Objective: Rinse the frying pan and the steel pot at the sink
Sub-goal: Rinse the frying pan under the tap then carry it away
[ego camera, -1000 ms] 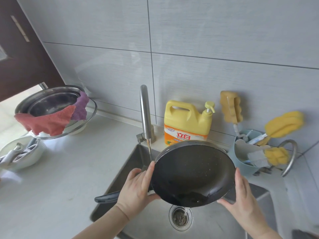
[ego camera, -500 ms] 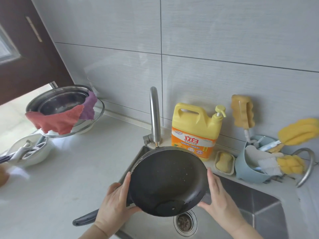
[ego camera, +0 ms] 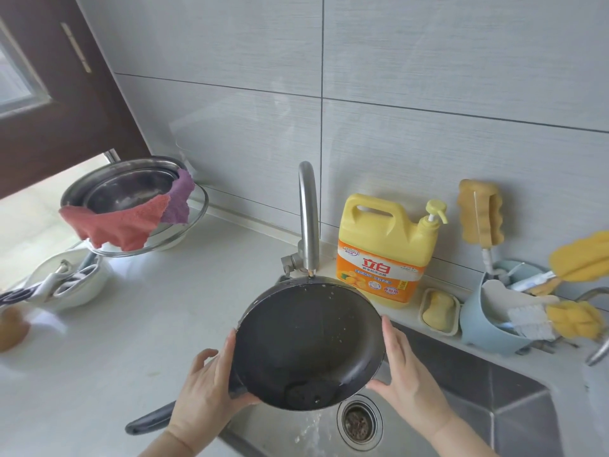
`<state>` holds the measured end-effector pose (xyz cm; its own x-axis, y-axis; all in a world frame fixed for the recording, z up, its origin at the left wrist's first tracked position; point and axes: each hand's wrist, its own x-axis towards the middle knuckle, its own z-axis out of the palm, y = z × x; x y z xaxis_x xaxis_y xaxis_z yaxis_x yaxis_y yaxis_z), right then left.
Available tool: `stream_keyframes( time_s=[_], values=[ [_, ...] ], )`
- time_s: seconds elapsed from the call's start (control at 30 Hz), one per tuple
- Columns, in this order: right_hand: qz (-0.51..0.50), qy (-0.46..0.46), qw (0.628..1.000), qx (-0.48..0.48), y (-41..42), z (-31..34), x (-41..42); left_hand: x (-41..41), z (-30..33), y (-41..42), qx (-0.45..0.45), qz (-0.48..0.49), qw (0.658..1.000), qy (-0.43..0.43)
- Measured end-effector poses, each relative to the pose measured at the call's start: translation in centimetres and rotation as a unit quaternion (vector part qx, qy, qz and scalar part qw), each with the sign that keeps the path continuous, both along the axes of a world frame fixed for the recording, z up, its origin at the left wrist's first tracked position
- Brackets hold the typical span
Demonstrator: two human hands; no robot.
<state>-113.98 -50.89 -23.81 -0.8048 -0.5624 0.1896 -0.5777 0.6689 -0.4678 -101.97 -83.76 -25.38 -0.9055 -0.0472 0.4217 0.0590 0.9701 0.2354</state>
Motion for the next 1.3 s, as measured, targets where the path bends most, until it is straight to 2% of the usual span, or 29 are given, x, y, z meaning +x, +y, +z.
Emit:
stream_keyframes(
  time_s=[0.17,0.37,0.5,0.63,0.73,0.9,1.13,1.3],
  values=[
    [-0.038,-0.001,0.999,-0.013,2.7,0.2,-0.1,-1.8,-0.2,1.9,0.0,-0.022,0.999,-0.024],
    [-0.09,-0.03,0.995,-0.015,5.9,0.3,0.2,-3.7,1.5,5.4,-0.007,-0.09,0.996,0.025],
    [-0.117,-0.05,0.992,0.008,6.6,0.6,0.2,-4.2,1.8,6.4,-0.012,-0.093,0.996,-0.006],
    [-0.066,-0.019,0.997,-0.031,6.6,0.0,0.0,-4.0,1.7,5.9,-0.006,-0.087,0.996,-0.004],
    [-0.025,-0.042,0.998,-0.042,5.8,-0.8,-0.3,-3.4,1.5,4.9,0.01,-0.077,0.997,0.002],
    [-0.03,-0.069,0.997,-0.034,2.7,-0.8,-0.2,-1.9,0.1,1.9,0.022,-0.049,0.998,-0.013],
    [-0.022,-0.051,0.998,0.0,-0.6,-0.8,0.2,0.1,-0.2,-0.7,0.022,-0.006,1.0,-0.006],
    [-0.025,-0.034,0.999,-0.009,-0.4,-0.7,0.4,-0.1,-0.1,-0.6,0.022,-0.021,1.0,-0.001]
  ],
)
